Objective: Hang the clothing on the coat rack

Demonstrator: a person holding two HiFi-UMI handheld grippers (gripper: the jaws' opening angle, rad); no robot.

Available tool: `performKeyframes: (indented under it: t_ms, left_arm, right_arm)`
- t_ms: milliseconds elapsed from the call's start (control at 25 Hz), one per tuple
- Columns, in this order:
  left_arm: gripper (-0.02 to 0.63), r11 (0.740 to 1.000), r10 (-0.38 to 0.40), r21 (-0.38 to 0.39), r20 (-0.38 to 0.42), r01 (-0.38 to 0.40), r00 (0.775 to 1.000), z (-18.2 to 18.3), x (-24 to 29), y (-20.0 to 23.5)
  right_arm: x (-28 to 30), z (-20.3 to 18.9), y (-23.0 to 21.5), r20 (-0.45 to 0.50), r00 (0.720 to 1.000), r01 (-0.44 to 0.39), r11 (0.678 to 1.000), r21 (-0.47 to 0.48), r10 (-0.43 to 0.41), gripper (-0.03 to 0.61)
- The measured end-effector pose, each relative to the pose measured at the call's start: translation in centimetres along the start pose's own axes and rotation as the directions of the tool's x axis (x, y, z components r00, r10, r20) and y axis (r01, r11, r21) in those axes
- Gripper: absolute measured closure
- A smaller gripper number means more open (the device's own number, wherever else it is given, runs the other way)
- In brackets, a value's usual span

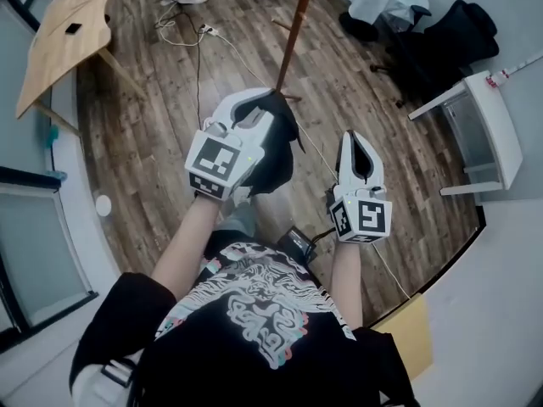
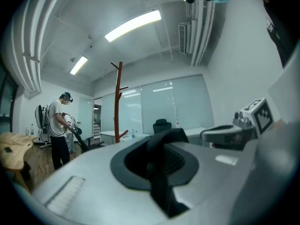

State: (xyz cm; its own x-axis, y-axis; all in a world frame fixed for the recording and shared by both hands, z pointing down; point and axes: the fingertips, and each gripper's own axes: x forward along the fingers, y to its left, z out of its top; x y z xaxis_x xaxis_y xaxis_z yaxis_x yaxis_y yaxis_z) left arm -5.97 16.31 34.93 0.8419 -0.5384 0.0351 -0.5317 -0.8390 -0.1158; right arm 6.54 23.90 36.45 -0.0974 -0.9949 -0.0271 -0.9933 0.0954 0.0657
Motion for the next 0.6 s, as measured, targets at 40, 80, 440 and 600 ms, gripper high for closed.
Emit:
performKeyframes:
  t_ms: [40, 80, 440, 600]
  left_arm:
    - [0.598, 1.000, 0.000, -0.004, 0.002, 0.000, 1.000, 0.0, 0.8, 0.9]
    - [0.598, 1.000, -0.001, -0.008, 0.002, 0.001, 1.000, -0.1, 1.5, 1.8]
    - [0.598, 1.000, -0.018, -0.017, -0.016, 0.018, 1.000, -1.5, 6.4, 7.9]
    - [0.598, 1.000, -0.010, -0.026, -0.033, 0.009, 0.999, -2.4, 7.9, 10.5]
  right_arm:
    - [1.1, 0.0, -0.4, -0.004, 1.000, 0.002, 1.000, -0.001, -0.002, 0.580]
    - [2.0, -0.1, -0.7, -0.009, 1.000, 0.006, 1.000, -0.001, -0.006, 0.580]
    - [9.0, -2.1, -3.1, -0.062, 0.997, 0.043, 0.999, 0.008, -0.042, 0.580]
    - [11.8, -2.6, -3.4, -0.073, 0.997, 0.038, 0.999, 0.003, -0.038, 0.580]
